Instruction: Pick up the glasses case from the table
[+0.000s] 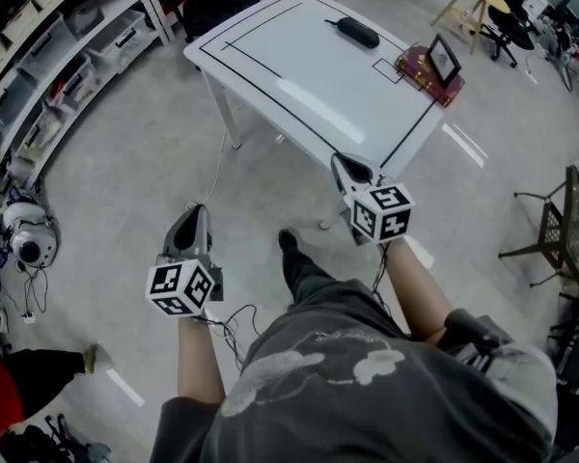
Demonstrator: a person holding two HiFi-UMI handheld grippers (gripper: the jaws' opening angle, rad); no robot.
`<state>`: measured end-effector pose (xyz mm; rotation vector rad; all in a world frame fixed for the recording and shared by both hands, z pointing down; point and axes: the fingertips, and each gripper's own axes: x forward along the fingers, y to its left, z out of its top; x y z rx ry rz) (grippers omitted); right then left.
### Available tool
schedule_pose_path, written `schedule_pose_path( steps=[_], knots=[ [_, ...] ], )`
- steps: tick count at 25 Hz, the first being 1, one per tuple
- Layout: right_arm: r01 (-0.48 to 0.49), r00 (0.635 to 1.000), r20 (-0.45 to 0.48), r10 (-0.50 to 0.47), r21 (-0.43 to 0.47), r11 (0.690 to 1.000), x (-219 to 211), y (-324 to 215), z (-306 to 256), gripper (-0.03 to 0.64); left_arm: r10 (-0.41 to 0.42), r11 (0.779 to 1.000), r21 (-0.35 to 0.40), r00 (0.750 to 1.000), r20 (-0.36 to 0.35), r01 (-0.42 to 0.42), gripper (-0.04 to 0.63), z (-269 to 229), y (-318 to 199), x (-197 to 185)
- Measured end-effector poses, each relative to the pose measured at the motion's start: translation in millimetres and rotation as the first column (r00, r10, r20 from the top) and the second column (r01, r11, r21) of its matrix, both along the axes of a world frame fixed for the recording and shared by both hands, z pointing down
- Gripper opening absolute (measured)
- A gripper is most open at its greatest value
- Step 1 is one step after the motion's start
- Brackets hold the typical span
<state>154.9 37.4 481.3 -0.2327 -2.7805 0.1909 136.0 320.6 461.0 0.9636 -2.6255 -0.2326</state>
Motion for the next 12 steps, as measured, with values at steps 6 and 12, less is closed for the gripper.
schedule_pose_path(
  steps=[6, 12],
  knots=[
    [-0.061, 0.998, -0.010, 0.060, -0.024, 0.998, -83.0, -28.8, 1.9, 0.000, 0.018, 1.000, -0.023, 1.000, -0.019, -0.019, 0.002, 7.5, -20.5, -85.4],
    [-0.085, 0.996, -0.015, 0.084, -0.030, 0.996, -145.5, -59.0, -2.2, 0.000, 0.064, 0.998, -0.024, 0.998, -0.025, -0.065, 0.002, -2.3, -58.0, -153.8]
  ],
)
